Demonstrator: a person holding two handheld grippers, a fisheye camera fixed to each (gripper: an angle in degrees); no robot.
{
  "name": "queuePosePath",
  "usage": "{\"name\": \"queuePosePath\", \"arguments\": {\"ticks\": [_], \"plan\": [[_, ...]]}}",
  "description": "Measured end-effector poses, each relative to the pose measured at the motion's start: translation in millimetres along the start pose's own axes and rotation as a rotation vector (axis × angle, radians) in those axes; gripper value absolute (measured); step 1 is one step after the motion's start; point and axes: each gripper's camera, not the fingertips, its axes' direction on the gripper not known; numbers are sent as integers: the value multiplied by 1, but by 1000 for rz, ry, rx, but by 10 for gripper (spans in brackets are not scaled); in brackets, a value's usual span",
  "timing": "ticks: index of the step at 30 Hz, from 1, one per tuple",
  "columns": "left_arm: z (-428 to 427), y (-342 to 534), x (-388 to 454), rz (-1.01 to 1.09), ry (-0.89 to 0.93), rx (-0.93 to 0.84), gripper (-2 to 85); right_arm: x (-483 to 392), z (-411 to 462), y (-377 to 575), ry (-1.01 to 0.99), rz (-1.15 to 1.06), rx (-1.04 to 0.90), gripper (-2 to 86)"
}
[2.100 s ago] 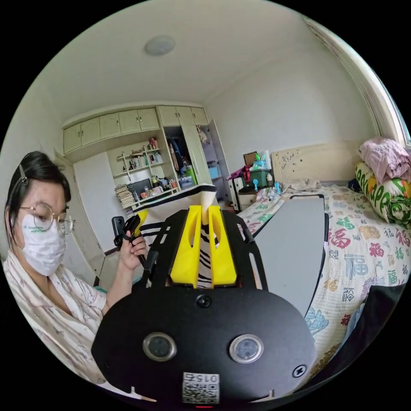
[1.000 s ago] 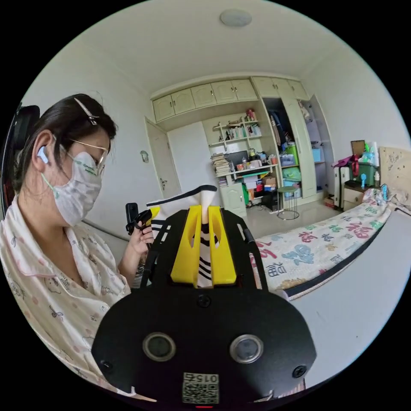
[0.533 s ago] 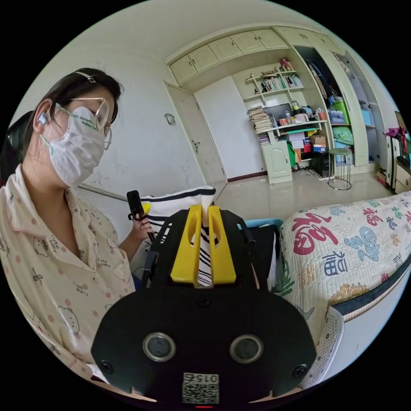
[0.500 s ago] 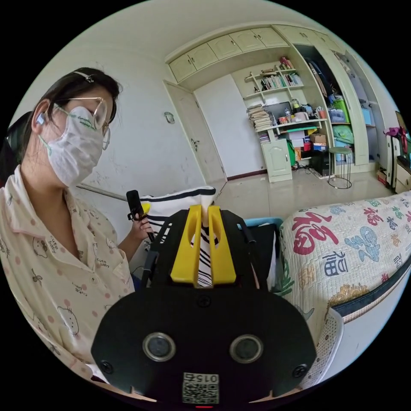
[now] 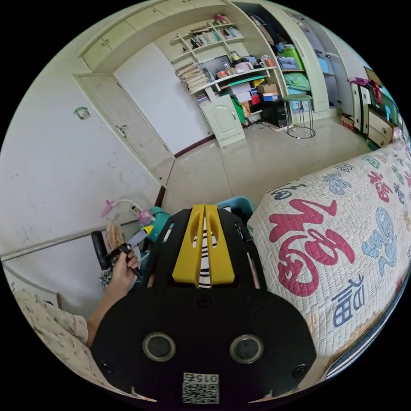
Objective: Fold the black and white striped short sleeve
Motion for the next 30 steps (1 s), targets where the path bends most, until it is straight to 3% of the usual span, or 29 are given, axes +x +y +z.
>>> {"name": "queuePosePath", "arguments": {"ticks": [5, 11, 16, 19, 22, 30], "plan": [[58, 85, 42, 115, 2, -229, 66, -2, -64, 32, 56, 27, 96, -7], [139, 165, 99, 166, 46, -466, 68, -50, -217, 53, 146, 168, 581, -5], [182, 208, 151, 359, -71, -561, 85, -203, -344, 60, 264, -124, 1046, -6], [194, 230, 186, 498, -178, -555, 85, -281, -372, 81, 370, -280, 1281, -6], [196, 233, 198, 454, -185, -562, 84, -330, -381, 96, 501, -410, 1457, -6], [200, 239, 233, 432, -222, -599, 84, -358, -408, 70, 602, -531, 1600, -7]]}}
